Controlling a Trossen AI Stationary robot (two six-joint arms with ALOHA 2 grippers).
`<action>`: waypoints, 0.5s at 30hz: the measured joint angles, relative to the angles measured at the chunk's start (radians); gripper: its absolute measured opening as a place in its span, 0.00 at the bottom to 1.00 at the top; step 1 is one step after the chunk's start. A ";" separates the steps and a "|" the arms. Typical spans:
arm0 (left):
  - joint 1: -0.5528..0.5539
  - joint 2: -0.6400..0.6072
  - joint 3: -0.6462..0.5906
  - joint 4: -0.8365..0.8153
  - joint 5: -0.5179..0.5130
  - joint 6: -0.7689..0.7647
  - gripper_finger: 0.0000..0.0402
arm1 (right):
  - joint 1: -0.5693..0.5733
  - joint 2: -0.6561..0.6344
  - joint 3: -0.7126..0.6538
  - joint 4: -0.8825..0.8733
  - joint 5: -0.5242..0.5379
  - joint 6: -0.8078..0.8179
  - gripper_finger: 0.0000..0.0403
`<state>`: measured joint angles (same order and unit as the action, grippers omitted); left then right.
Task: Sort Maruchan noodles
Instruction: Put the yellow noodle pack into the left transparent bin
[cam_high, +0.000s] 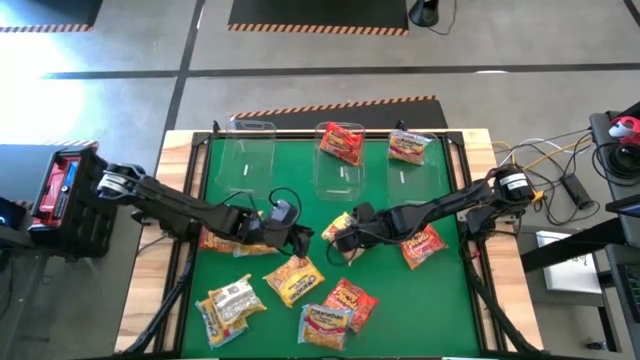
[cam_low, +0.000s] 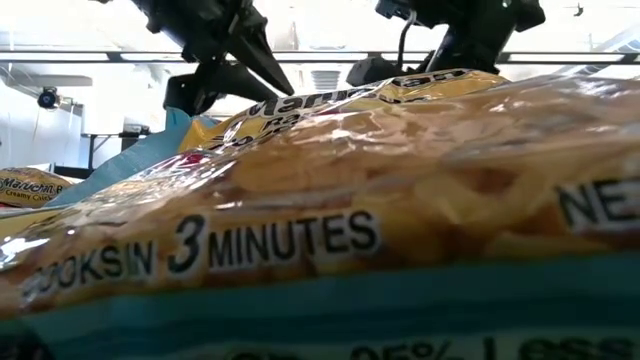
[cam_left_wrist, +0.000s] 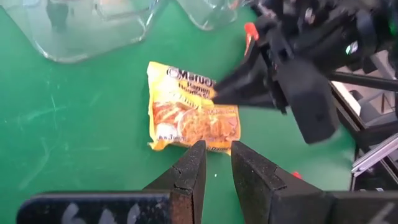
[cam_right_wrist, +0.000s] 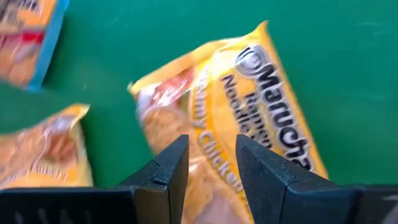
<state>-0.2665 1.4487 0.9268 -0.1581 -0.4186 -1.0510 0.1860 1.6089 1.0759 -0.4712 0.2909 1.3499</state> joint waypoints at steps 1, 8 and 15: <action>0.000 0.006 0.000 0.001 0.008 -0.010 0.15 | -0.002 0.000 -0.004 0.002 0.002 0.014 0.31; -0.004 0.015 0.000 0.027 0.017 -0.012 0.15 | 0.001 0.043 -0.014 0.014 0.002 0.084 0.31; -0.011 0.009 0.000 0.036 0.017 -0.006 0.15 | 0.008 0.086 -0.012 0.028 0.006 -0.009 0.31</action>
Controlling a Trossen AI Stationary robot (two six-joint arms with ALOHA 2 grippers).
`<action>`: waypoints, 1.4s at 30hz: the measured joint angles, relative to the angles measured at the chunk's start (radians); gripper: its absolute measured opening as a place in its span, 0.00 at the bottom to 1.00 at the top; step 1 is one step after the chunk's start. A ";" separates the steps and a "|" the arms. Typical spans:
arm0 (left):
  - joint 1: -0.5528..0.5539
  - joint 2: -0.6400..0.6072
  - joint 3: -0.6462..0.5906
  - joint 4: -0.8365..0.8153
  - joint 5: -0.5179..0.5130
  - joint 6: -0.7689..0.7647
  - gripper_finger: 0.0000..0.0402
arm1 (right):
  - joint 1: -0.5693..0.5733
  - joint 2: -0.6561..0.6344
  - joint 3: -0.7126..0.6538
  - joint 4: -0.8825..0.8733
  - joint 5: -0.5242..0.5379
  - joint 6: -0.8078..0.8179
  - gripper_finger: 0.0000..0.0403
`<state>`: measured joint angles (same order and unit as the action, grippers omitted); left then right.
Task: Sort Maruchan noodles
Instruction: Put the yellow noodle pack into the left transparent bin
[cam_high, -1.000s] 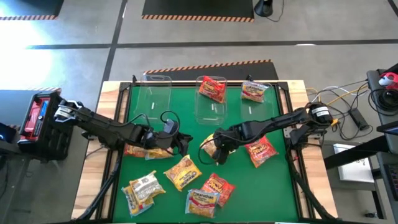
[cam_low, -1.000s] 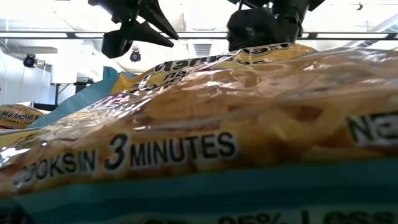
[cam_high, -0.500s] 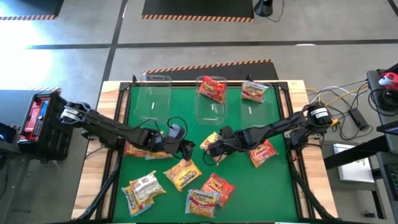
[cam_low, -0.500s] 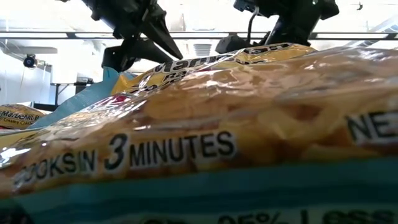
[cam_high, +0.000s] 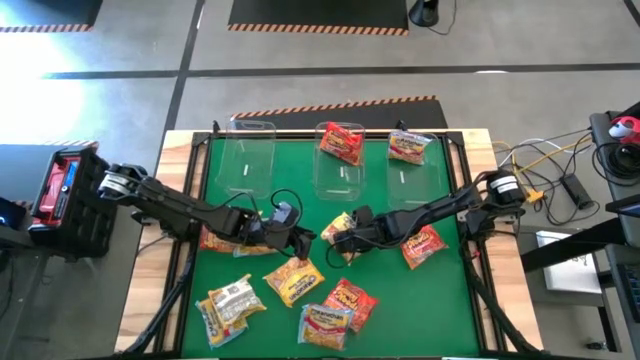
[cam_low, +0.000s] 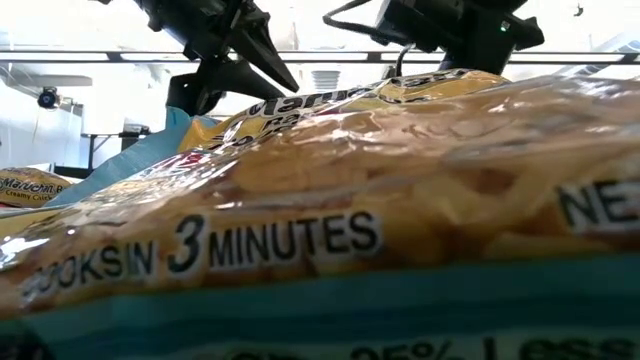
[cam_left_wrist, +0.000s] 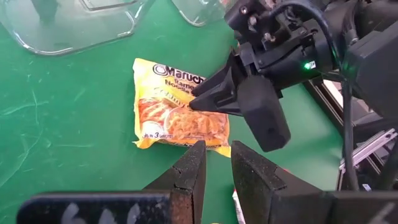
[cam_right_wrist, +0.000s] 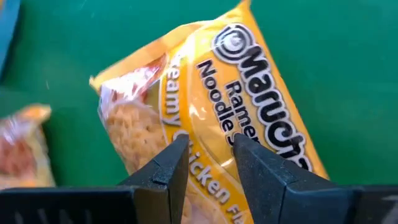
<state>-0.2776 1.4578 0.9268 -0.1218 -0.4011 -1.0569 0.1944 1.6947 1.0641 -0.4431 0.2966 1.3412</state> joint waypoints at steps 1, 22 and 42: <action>-0.002 0.000 0.000 0.003 0.000 0.000 0.15 | 0.000 0.000 0.000 0.001 -0.001 -0.065 0.31; -0.009 0.011 0.000 0.003 0.004 -0.005 0.15 | 0.009 -0.064 0.147 -0.090 -0.148 -0.729 0.31; -0.009 0.100 0.000 0.025 0.018 -0.090 0.15 | 0.096 -0.009 0.037 -0.066 -0.111 0.036 0.31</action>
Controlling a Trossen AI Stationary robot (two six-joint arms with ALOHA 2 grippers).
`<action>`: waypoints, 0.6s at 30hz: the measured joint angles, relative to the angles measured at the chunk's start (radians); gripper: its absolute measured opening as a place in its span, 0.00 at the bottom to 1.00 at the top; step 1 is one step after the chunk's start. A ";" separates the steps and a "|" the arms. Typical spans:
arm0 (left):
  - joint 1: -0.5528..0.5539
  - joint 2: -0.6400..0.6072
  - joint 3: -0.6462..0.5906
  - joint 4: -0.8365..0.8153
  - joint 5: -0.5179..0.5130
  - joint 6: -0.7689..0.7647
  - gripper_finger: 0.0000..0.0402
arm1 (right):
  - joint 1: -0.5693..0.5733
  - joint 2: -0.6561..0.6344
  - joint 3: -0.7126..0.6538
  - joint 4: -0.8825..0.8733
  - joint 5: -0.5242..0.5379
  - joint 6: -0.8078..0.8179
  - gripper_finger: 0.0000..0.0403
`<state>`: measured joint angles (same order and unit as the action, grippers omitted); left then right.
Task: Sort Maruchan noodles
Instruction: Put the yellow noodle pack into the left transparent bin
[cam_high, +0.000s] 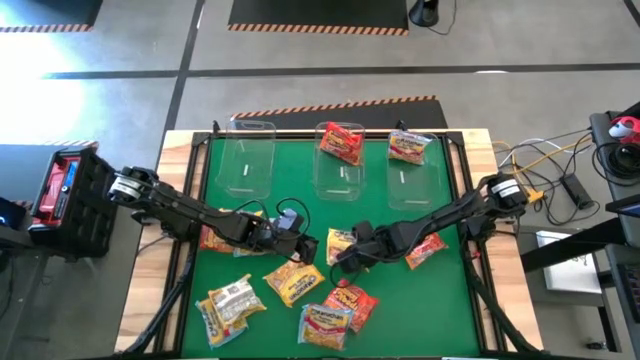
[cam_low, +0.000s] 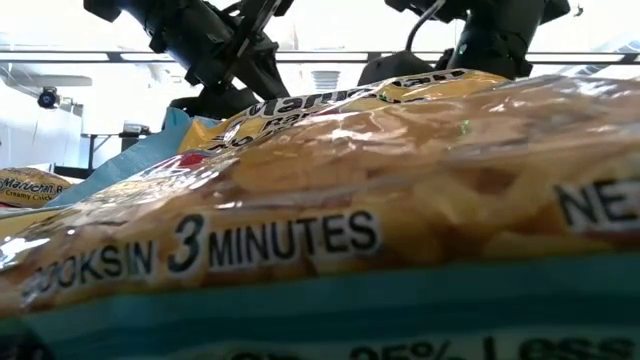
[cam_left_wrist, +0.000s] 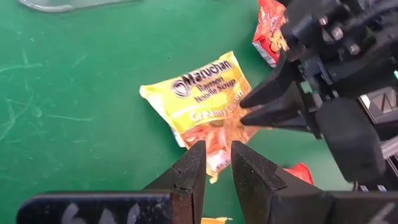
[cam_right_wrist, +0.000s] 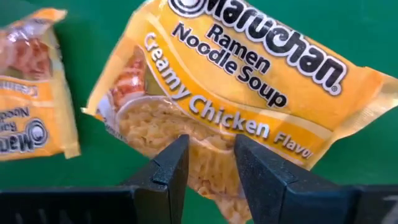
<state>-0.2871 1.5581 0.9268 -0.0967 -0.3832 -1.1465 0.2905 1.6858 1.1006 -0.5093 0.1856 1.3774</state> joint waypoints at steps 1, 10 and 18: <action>0.000 0.000 0.000 0.000 0.001 0.000 0.15 | 0.000 0.000 -0.012 0.010 0.004 -0.001 0.31; 0.000 0.000 0.000 0.002 0.030 0.000 0.15 | 0.008 -0.031 -0.016 0.038 0.011 -0.119 0.31; 0.000 0.000 0.000 0.010 0.061 0.009 0.15 | 0.033 -0.118 0.012 -0.045 -0.036 -0.296 0.31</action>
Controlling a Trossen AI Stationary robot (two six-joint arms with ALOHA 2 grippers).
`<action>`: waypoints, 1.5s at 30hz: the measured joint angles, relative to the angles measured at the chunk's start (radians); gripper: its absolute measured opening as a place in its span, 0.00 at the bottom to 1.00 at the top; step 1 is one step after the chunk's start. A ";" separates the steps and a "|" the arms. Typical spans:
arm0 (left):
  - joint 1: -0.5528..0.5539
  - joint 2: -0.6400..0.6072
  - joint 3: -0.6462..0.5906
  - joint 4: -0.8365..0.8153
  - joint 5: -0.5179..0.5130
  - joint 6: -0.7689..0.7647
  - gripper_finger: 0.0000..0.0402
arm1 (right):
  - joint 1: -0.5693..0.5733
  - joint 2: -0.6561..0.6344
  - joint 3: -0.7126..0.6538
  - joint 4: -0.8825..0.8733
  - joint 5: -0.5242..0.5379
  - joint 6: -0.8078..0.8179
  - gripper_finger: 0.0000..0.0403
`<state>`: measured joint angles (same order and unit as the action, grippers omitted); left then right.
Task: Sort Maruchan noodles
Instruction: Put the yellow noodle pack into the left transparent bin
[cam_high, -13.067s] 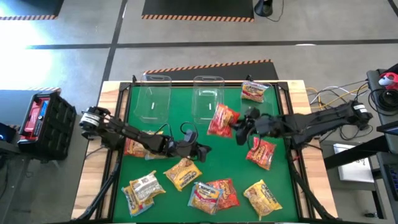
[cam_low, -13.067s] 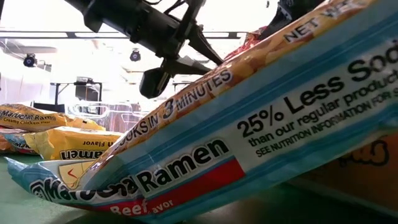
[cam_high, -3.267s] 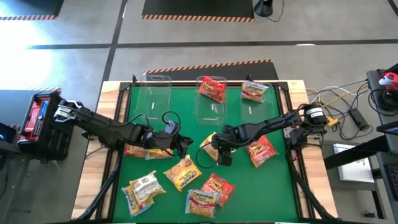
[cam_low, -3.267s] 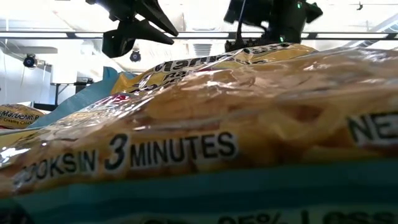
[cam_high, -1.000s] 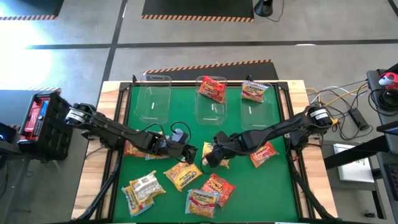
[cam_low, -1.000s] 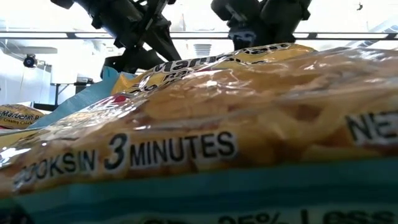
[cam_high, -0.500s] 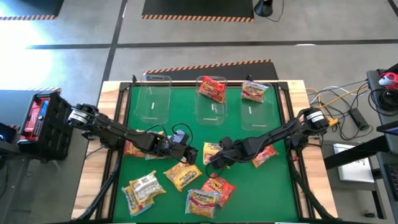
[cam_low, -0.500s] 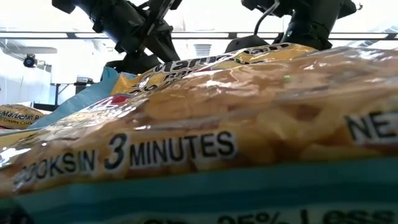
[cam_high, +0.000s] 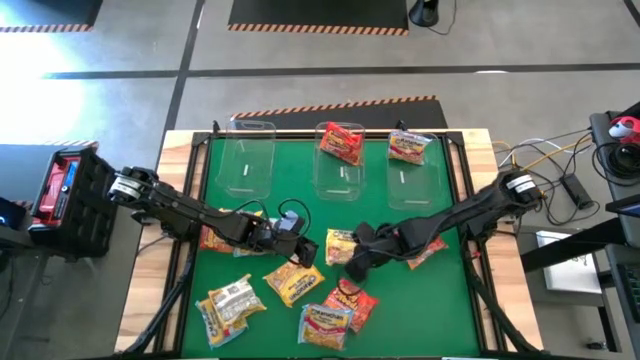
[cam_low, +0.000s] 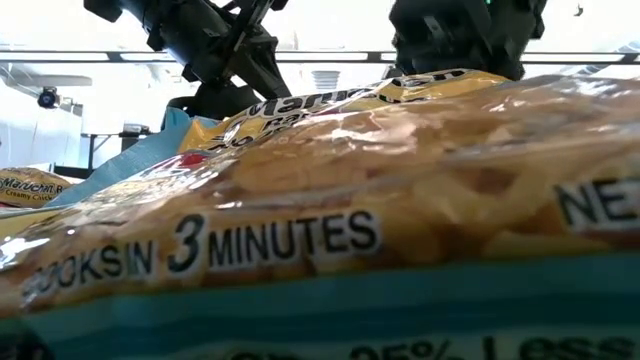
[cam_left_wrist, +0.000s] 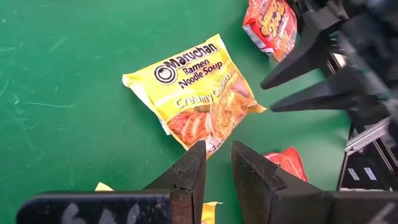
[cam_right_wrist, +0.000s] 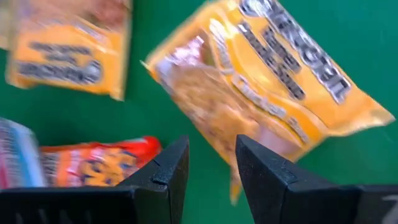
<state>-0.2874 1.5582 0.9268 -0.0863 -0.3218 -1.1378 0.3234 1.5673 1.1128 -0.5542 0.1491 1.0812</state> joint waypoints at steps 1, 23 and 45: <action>0.000 0.001 0.000 0.002 0.000 0.000 0.15 | -0.001 0.000 -0.008 -0.005 -0.015 -0.001 0.31; 0.003 0.003 0.000 0.006 0.024 0.040 0.15 | 0.006 -0.041 -0.146 0.032 -0.038 0.076 0.24; 0.000 0.093 -0.005 0.128 0.023 -0.012 0.15 | -0.001 0.095 -0.153 0.095 0.038 -0.046 0.24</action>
<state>-0.2871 1.6510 0.9222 0.0420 -0.2984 -1.1496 0.3225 1.6622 0.9600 -0.4589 0.1875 1.0355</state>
